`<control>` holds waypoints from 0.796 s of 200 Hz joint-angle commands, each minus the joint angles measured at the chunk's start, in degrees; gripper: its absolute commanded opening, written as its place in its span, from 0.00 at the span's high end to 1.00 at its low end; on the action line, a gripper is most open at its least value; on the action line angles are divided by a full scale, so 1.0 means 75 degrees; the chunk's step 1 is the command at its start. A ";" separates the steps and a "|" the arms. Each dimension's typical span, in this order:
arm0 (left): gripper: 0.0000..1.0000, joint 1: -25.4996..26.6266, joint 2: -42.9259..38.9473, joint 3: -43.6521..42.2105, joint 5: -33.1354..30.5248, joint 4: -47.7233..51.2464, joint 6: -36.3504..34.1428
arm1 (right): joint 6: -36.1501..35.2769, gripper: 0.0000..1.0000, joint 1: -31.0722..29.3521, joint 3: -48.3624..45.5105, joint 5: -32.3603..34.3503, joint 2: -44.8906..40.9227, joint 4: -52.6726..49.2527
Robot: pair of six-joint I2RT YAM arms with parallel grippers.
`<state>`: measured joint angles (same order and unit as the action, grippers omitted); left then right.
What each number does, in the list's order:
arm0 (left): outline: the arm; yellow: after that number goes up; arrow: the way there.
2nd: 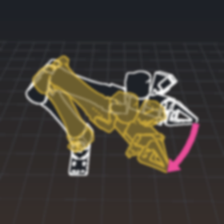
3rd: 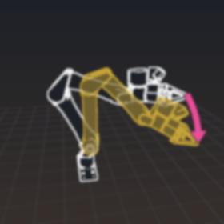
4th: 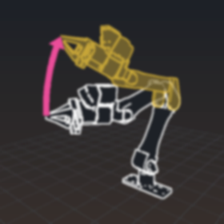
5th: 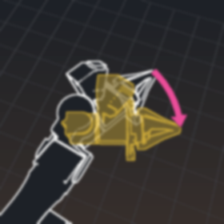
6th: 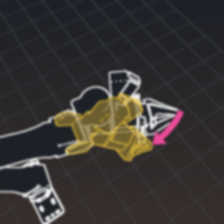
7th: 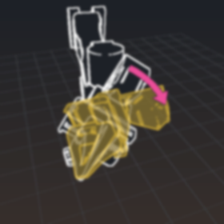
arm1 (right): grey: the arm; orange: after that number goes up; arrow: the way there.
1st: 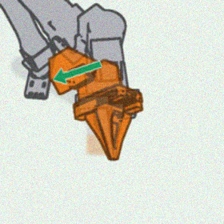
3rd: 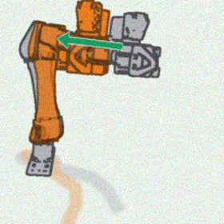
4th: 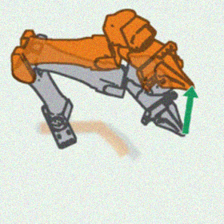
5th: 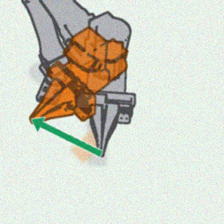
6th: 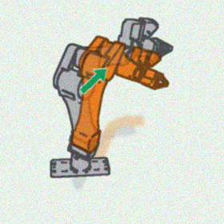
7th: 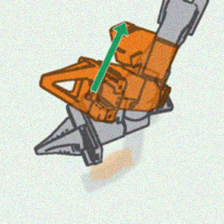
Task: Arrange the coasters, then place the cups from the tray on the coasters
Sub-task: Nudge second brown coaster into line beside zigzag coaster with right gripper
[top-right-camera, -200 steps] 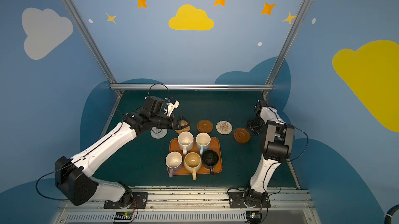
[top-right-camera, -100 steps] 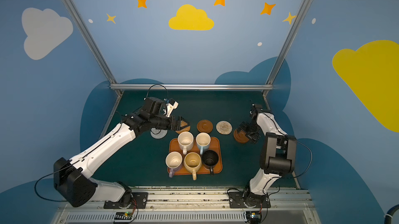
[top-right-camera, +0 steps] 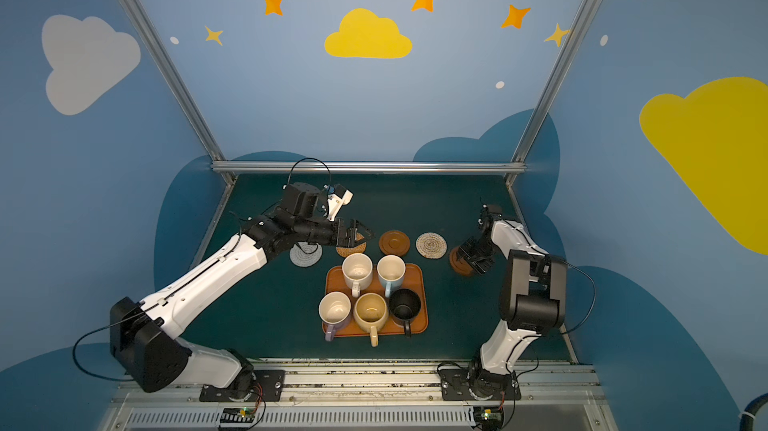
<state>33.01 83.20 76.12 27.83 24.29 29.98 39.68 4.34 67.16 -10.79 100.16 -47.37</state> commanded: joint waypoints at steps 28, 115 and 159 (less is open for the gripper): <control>0.00 0.0156 0.0463 0.0415 -0.0407 -0.0198 0.0022 | 0.0311 0.40 -0.0017 -0.0095 -0.0008 0.0328 0.0224; 0.00 0.0227 0.0620 0.0435 -0.0383 -0.0214 0.0085 | 0.0463 0.41 0.0092 -0.0294 0.0154 0.0646 0.0609; 0.00 0.0212 0.0570 0.0328 -0.0410 -0.0267 0.0172 | 0.0410 0.43 0.0092 -0.0506 0.0173 0.0344 0.0593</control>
<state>34.52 88.27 78.30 25.04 23.00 30.87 43.27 5.06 65.82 -11.03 102.59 -44.25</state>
